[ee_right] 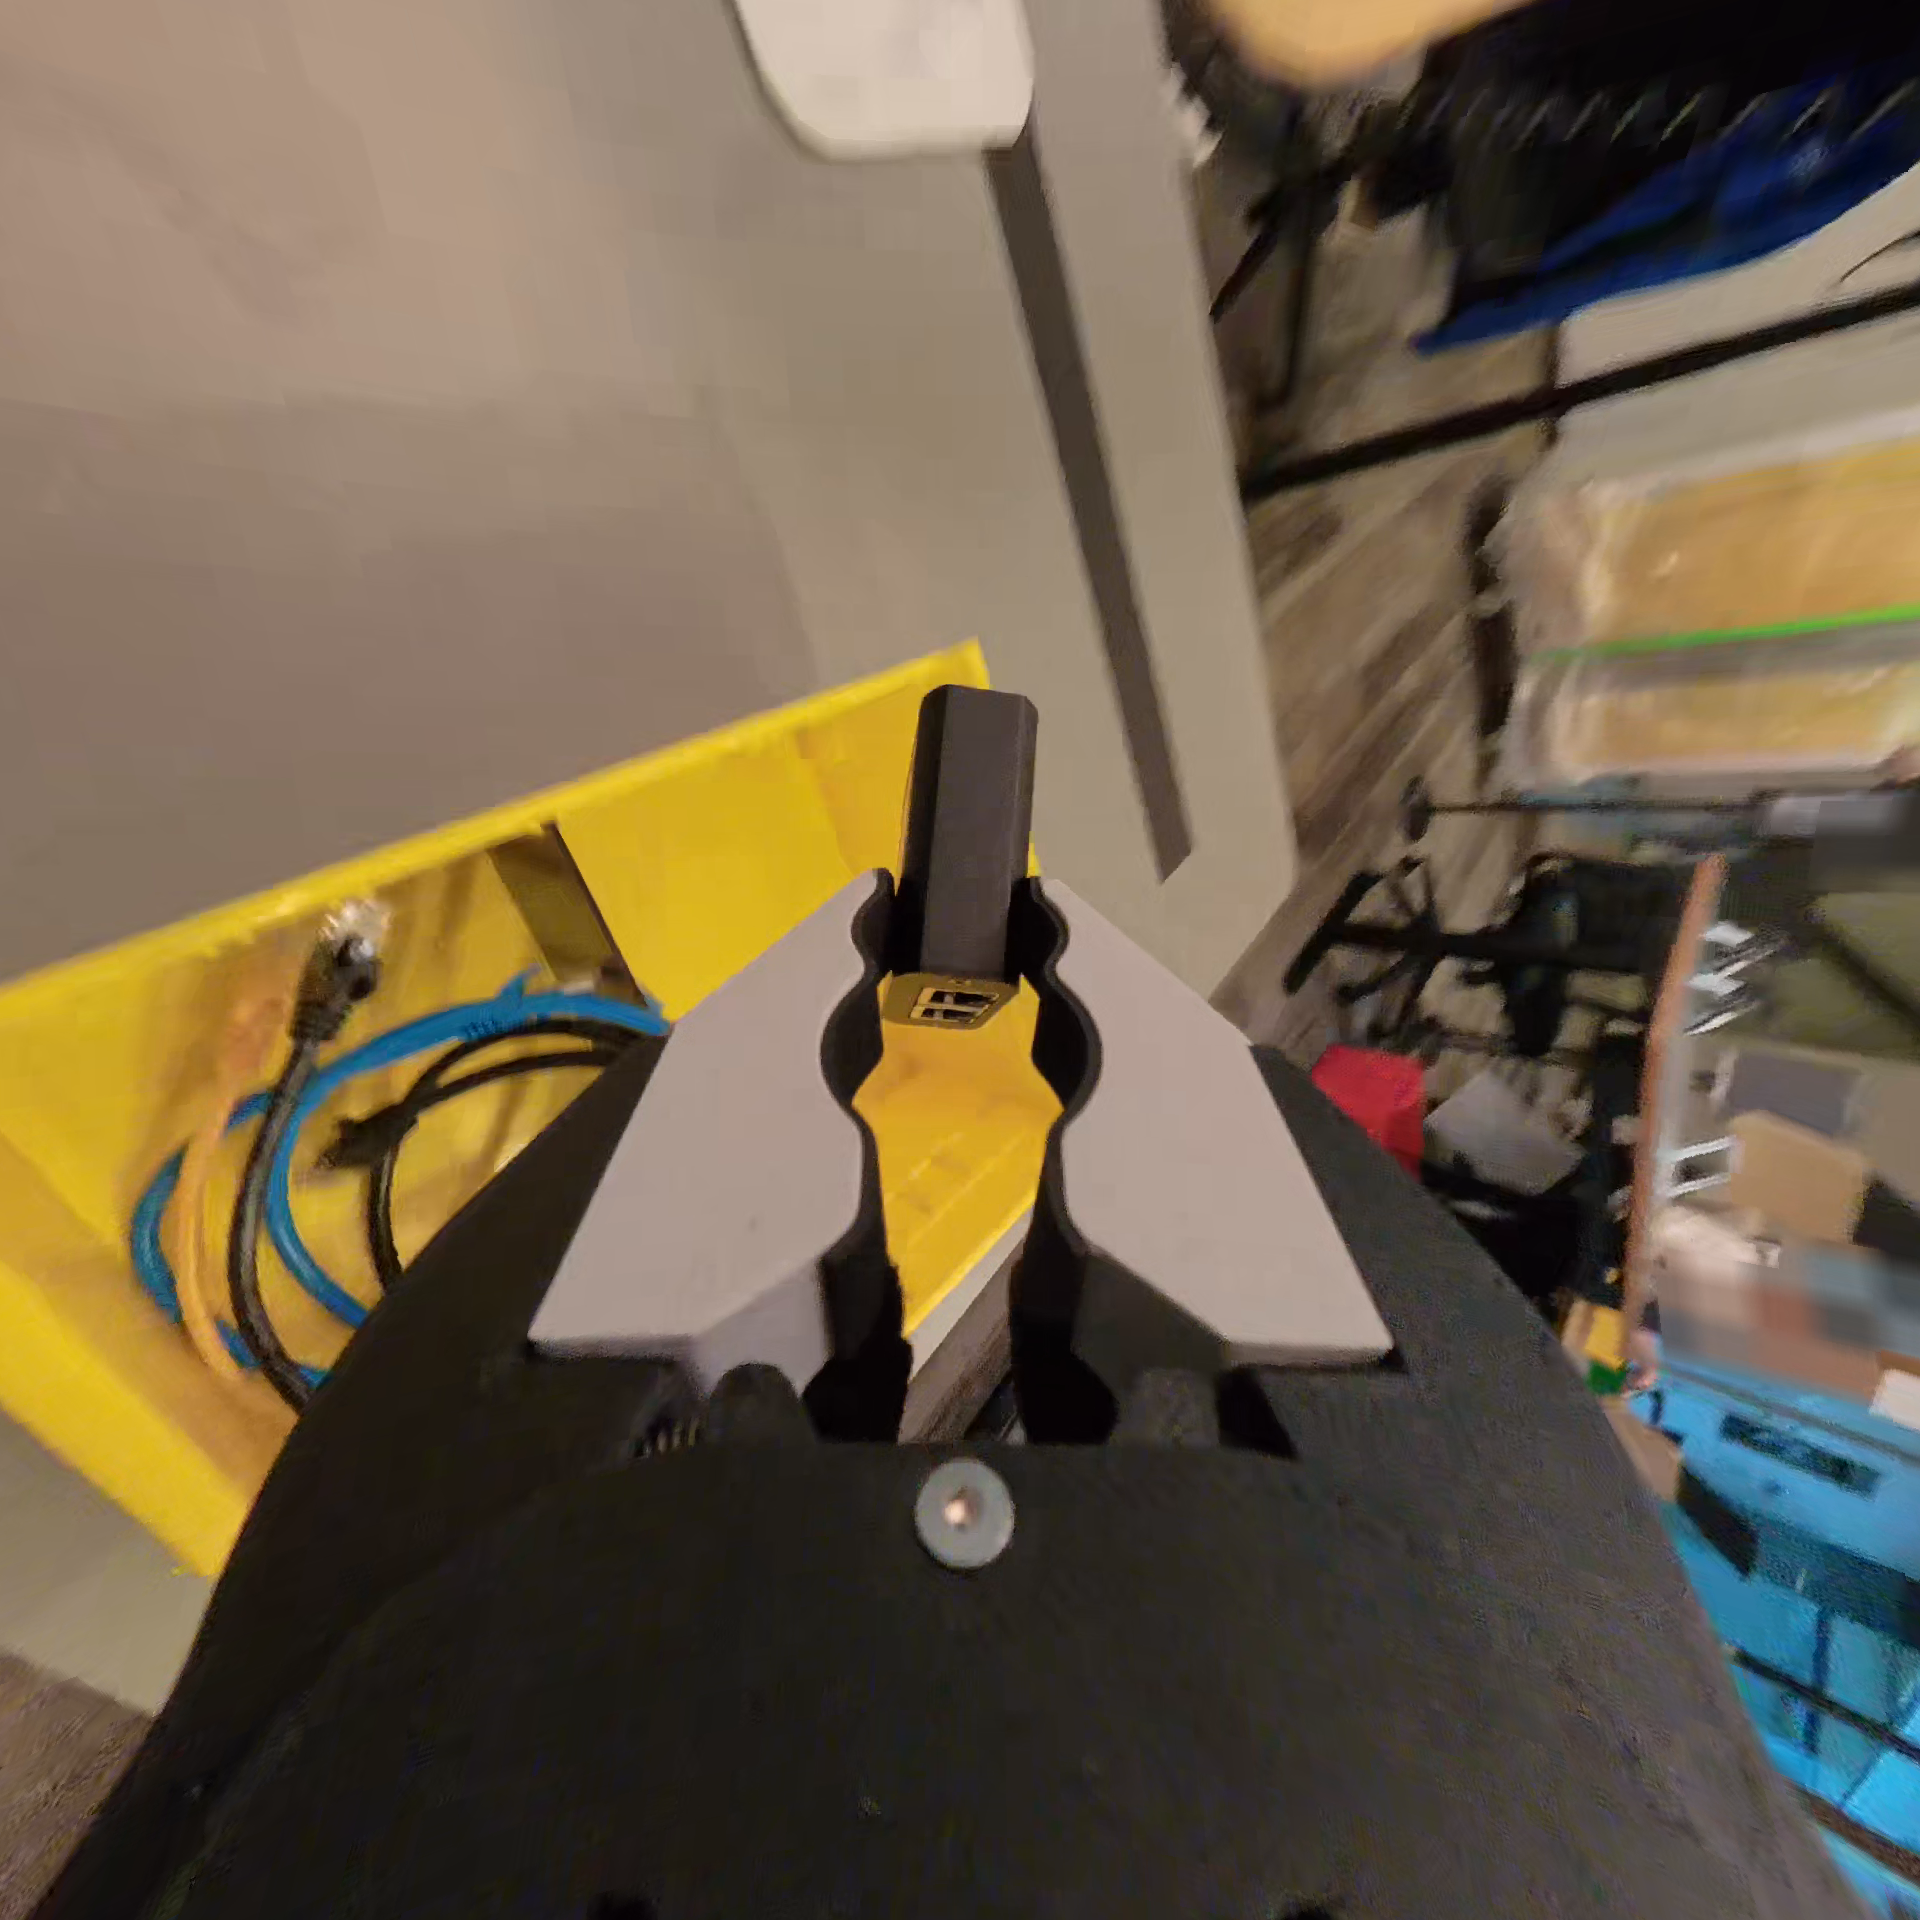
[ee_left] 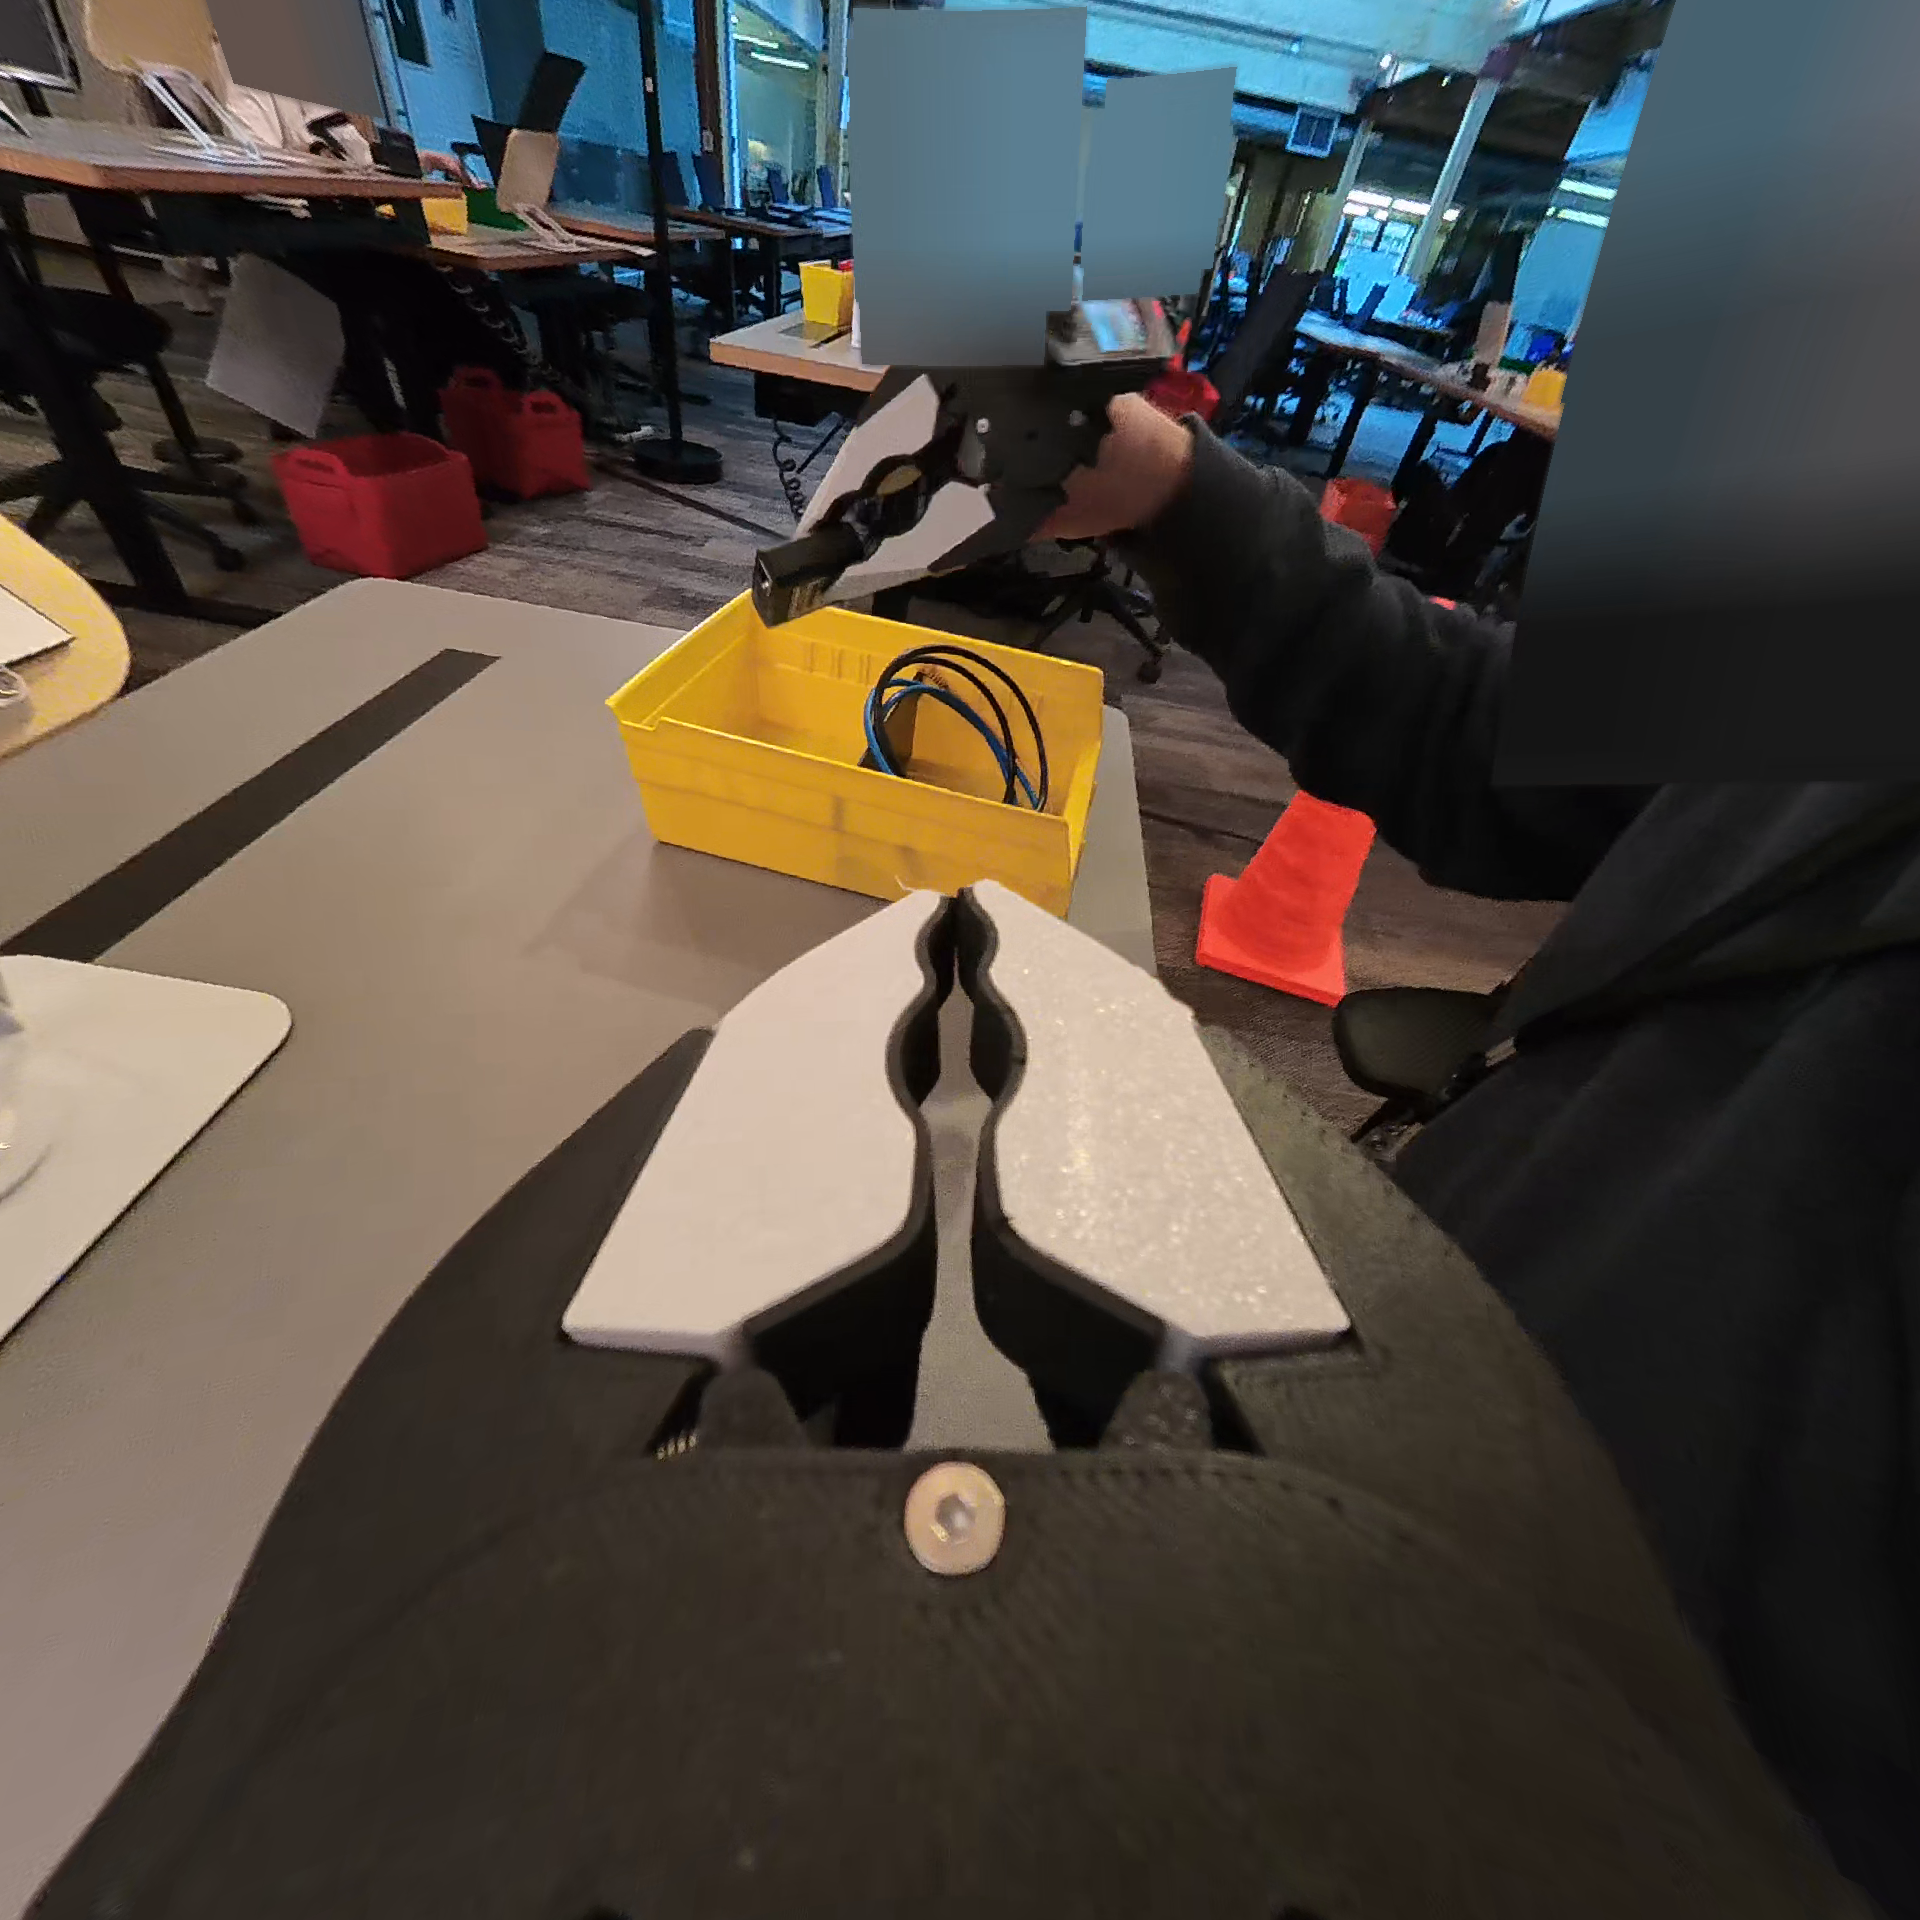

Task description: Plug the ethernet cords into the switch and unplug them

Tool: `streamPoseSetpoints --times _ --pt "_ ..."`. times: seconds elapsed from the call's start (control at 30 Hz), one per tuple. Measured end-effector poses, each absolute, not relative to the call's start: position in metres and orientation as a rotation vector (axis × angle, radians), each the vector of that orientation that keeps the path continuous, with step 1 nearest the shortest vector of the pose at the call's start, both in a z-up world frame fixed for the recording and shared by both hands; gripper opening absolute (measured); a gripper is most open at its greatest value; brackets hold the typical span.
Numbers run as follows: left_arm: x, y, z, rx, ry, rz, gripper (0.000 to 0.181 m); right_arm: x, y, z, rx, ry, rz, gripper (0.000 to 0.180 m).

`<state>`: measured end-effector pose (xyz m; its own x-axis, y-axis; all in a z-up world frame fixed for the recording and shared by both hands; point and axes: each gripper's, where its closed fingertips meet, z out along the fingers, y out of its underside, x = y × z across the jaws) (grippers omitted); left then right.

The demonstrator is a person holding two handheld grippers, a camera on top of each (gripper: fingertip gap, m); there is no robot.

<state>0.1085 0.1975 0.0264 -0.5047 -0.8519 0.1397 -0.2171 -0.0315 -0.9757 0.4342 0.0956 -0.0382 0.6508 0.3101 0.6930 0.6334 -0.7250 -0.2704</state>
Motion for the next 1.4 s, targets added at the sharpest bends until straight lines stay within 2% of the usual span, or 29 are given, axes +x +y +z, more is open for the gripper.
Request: streamPoseSetpoints --times 0.3,0.53,0.7,0.93,1.13,1.33,1.4 --pt "0.109 0.199 0.024 -1.113 1.751 -1.488 0.001 0.506 0.079 -0.139 -2.836 -0.68 -0.674 0.022" --pt "0.11 0.201 0.022 -1.121 1.754 -1.473 0.0 0.537 0.082 -0.181 -2.998 -0.735 -0.762 0.022" --pt "0.109 0.204 0.021 -1.128 1.753 -1.468 0.0 0.525 0.084 -0.194 -3.04 -0.784 -0.688 0.026" --pt "0.11 0.208 0.021 -1.145 1.748 -1.447 0.007 0.506 0.091 -0.162 -2.955 -0.719 -0.6 0.037" --pt "0.108 0.221 0.027 -1.192 1.713 -1.392 0.037 0.493 0.079 -0.091 -2.762 -0.564 -0.636 0.041" --pt "0.091 0.259 0.029 -1.28 1.679 -1.168 0.054 0.504 0.017 -0.044 -2.668 -0.29 -0.785 0.04" --pt "0.074 0.292 0.023 -1.363 1.643 -0.975 0.061 0.505 -0.011 -0.049 -2.667 -0.169 -0.713 0.053"
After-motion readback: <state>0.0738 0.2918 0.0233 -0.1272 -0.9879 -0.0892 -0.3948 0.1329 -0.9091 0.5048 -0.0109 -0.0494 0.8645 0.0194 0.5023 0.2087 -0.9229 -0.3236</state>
